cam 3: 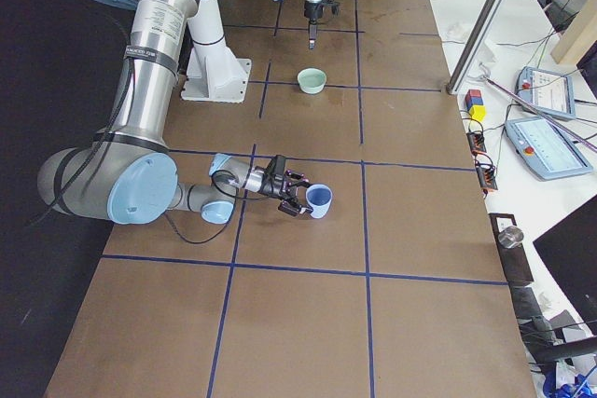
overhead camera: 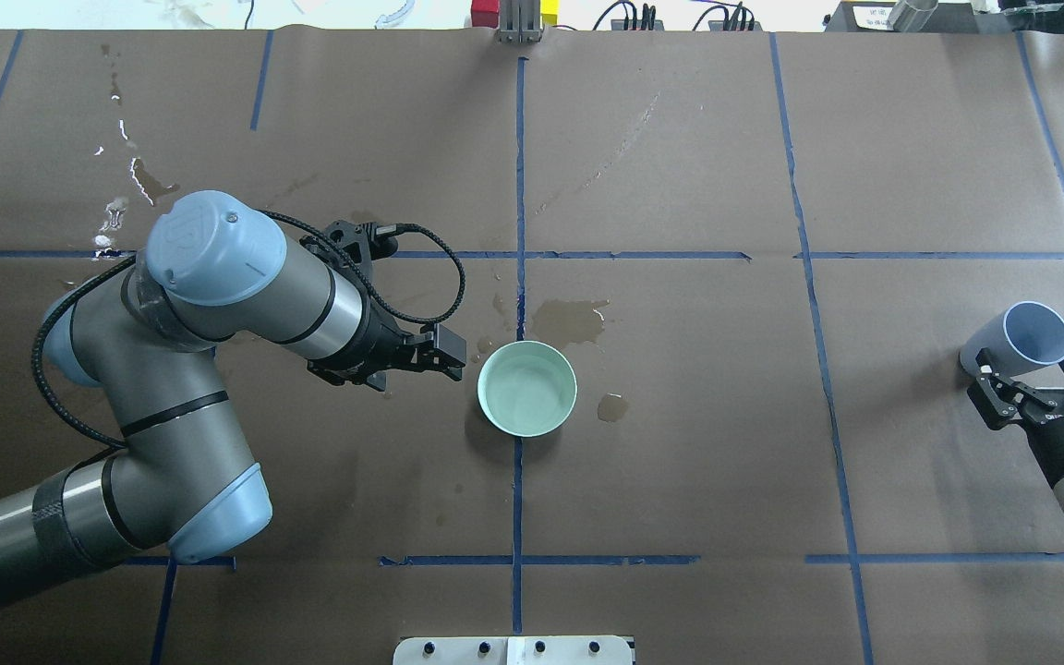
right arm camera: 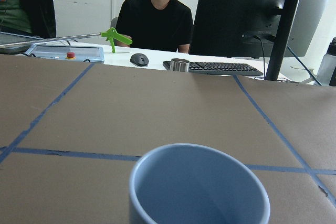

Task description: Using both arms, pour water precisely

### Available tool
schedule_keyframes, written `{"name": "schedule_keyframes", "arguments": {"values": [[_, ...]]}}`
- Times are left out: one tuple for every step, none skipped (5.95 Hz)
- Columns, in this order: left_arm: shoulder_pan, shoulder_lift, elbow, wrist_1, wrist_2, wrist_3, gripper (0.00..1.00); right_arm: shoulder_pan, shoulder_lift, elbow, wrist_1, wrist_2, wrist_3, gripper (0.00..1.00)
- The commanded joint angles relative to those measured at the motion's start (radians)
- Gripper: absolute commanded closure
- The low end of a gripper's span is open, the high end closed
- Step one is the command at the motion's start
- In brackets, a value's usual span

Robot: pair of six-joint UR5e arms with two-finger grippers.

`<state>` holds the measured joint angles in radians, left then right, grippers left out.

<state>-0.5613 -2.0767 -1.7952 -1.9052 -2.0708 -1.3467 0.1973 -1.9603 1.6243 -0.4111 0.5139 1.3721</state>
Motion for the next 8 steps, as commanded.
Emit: {"name": "schedule_keyframes", "arguments": {"values": [[0.001,0.001,0.000,0.000,0.000,-0.002,0.00,0.001,0.021,-0.009,0.000,0.004,-0.008,0.01],[0.001,0.007,0.000,0.000,0.000,-0.002,0.00,0.001,0.023,-0.029,0.002,0.005,-0.008,0.01],[0.001,0.009,0.002,0.000,0.000,-0.003,0.00,0.001,0.023,-0.035,0.002,0.006,-0.013,0.02],[0.001,0.009,0.002,0.000,0.000,-0.002,0.00,0.002,0.024,-0.037,0.017,0.008,-0.048,0.02],[0.000,0.009,0.002,0.000,0.000,-0.003,0.00,0.002,0.026,-0.041,0.044,0.008,-0.088,0.02],[0.000,0.009,0.002,0.000,0.000,-0.003,0.00,0.004,0.034,-0.040,0.046,0.009,-0.096,0.02],[0.000,0.009,0.003,0.002,0.001,-0.003,0.00,0.007,0.040,-0.043,0.044,0.009,-0.097,0.02],[-0.003,0.009,0.003,0.000,0.001,-0.003,0.00,0.010,0.041,-0.058,0.046,0.009,-0.097,0.02]]}}
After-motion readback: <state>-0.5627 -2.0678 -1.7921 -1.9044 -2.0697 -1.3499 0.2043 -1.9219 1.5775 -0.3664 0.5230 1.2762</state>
